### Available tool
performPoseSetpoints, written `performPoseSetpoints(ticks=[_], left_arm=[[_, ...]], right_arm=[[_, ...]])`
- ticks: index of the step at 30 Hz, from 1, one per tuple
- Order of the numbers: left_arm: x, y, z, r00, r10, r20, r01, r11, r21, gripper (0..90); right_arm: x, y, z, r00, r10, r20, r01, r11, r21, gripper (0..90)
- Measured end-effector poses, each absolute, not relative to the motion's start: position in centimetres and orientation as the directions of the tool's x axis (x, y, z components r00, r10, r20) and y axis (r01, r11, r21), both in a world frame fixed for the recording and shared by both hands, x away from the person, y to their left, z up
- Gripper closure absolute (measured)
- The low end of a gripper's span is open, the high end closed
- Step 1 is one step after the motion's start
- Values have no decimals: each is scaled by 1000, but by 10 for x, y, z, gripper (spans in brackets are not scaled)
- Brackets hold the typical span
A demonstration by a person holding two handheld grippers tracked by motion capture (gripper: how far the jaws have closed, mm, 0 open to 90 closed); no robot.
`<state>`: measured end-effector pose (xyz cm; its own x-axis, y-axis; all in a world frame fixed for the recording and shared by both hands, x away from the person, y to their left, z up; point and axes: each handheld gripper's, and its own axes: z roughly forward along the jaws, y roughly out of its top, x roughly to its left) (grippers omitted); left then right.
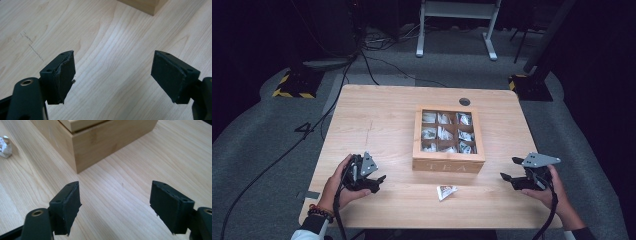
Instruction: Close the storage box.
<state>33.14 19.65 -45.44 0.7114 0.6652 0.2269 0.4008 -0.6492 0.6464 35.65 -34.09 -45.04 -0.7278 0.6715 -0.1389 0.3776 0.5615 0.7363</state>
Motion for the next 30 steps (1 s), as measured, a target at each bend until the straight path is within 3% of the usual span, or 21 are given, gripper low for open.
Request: performPoseSetpoints(ticks=[30], left_arm=[[317,246,-494,700,709,85,502,-573,648,173]], right_arm=[[337,-397,-501,-612,790,-25,531,434,728,220]])
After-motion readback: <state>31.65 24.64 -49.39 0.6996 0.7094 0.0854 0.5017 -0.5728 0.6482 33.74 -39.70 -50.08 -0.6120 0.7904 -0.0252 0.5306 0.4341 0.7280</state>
